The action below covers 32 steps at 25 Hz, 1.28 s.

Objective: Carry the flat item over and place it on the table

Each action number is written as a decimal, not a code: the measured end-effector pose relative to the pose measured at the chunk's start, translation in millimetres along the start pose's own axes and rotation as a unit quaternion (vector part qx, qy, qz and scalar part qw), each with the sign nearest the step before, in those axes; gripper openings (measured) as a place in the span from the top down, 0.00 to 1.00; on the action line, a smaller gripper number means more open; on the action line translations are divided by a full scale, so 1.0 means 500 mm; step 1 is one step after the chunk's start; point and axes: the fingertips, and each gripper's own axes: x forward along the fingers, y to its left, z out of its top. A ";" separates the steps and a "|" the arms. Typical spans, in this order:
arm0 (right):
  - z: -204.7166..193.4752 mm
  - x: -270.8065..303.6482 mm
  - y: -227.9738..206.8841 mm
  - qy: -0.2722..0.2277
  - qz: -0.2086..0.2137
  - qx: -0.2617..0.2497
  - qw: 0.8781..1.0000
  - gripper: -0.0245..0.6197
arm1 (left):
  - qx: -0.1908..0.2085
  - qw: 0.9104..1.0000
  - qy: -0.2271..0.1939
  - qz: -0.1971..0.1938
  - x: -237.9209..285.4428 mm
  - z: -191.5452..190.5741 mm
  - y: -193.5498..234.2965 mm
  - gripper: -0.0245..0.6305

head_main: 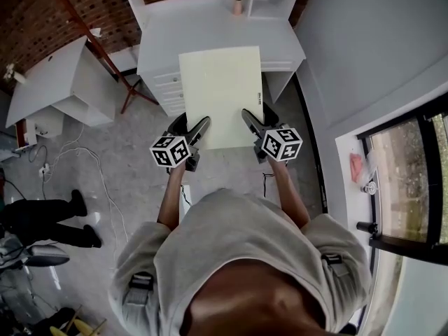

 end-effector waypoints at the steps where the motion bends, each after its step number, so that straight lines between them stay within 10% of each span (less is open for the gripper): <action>1: -0.003 0.005 -0.002 0.001 0.000 0.001 1.000 0.42 | 0.001 1.000 0.001 0.000 0.002 0.000 0.005 0.40; 32: -0.016 0.130 -0.049 0.013 0.017 0.012 1.000 0.43 | -0.010 1.000 0.009 0.026 0.066 0.015 0.103 0.40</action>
